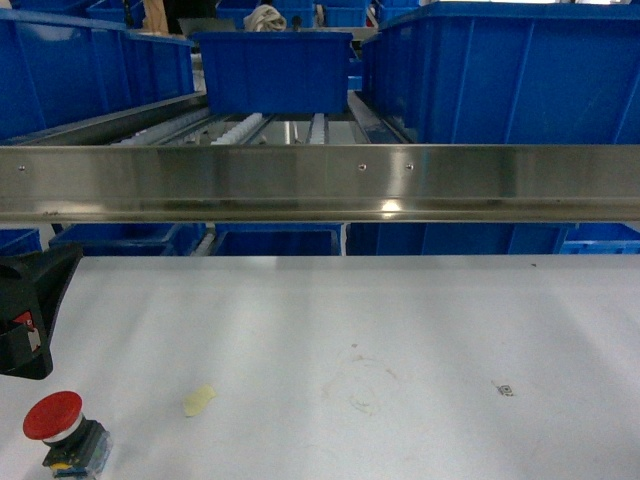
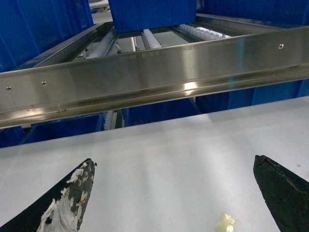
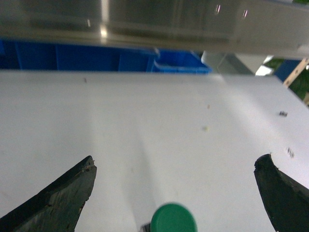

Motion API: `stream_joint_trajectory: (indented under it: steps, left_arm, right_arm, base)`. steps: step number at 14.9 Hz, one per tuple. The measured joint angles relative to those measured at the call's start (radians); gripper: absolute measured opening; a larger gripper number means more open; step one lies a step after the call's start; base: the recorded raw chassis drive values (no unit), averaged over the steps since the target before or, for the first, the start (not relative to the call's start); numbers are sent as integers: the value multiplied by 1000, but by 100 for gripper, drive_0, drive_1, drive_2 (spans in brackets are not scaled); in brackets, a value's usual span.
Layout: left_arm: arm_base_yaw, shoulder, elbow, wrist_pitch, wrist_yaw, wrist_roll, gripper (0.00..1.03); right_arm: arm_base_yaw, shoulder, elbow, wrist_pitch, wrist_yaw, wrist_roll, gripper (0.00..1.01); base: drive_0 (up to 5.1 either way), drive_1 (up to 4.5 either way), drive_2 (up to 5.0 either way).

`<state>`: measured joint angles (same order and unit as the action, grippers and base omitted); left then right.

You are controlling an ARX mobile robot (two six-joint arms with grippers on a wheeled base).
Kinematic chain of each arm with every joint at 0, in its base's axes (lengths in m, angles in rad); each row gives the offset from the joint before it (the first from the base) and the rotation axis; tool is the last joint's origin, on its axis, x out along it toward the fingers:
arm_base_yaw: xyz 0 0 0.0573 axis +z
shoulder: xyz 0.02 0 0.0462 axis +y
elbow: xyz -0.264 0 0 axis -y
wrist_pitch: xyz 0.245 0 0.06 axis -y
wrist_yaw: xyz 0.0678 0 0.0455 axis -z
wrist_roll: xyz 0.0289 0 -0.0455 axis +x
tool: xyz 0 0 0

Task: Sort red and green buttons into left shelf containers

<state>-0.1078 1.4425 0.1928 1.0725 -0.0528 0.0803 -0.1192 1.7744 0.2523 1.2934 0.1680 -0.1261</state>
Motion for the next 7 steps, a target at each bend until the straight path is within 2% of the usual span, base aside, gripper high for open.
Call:
stream_joint_trajectory:
  steps: [1, 2, 7]
  left_arm:
    - [0, 0, 0, -1, 0, 0, 98]
    - [0, 0, 0, -1, -1, 0, 98]
    - [0, 0, 0, -1, 0, 0, 98]
  right_arm:
    - [0, 92, 18, -13, 23, -5, 98]
    - [0, 181, 51, -12, 55, -26, 98]
    - [-12, 329, 113, -5, 79, -25, 98]
  base:
    - [0, 0, 0]
    - [0, 0, 0]
    - [0, 0, 0]
